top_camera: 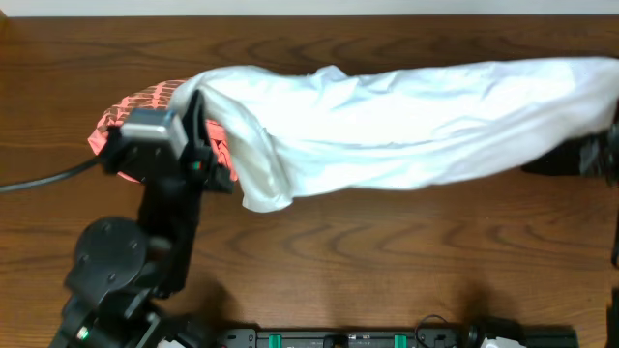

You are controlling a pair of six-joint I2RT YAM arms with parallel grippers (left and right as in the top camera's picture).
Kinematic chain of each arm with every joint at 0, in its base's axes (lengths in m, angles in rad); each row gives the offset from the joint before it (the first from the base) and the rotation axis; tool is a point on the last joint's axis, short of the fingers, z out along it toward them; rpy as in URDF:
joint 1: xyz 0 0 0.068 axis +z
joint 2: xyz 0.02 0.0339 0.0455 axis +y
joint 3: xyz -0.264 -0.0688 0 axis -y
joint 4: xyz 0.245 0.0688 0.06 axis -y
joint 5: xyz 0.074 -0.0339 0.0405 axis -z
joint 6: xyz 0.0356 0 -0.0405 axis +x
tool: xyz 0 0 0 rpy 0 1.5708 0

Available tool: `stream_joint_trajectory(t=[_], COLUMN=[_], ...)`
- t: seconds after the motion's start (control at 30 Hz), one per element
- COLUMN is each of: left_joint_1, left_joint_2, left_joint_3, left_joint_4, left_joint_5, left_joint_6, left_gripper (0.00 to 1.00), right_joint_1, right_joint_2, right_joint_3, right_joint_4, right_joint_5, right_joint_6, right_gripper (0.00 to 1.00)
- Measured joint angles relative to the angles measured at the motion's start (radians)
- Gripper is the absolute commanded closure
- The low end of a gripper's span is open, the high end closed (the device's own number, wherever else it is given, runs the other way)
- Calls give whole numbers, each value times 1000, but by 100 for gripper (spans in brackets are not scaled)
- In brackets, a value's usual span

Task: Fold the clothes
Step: 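Swing the stretched white T-shirt and lay it flat on the table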

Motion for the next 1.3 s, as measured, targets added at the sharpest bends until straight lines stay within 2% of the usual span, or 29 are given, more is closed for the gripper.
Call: stream_joint_trajectory(t=[0.37, 0.53, 0.67, 0.77, 0.97, 1.1, 1.3], left_joint_1=[-42, -49, -49, -50, -48, -48, -49], left_joint_2=[-134, -109, -23, 75, 235, 209, 81], left_joint_3=[0, 0, 0, 0, -9, -10, -10], left_joint_4=[-181, -246, -249, -229, -5, 96, 90], left_joint_5=[106, 143, 105, 30, -95, -157, -269], left_joint_6=[-57, -74, -76, -58, -26, -23, -23], left_gripper=[94, 94, 94, 94, 94, 94, 94], right_joint_1=[-2, -2, -2, -2, -2, -13, -85], right_joint_2=[-113, -68, 35, 135, 245, 205, 92], right_joint_3=[0, 0, 0, -1, -17, -17, -15], right_joint_4=[-175, -201, -172, -105, 132, 232, 187], right_joint_5=[10, 37, 43, 45, 42, 71, 134], right_joint_6=[56, 67, 67, 49, 11, -26, -31], right_gripper=[99, 99, 99, 99, 99, 99, 99])
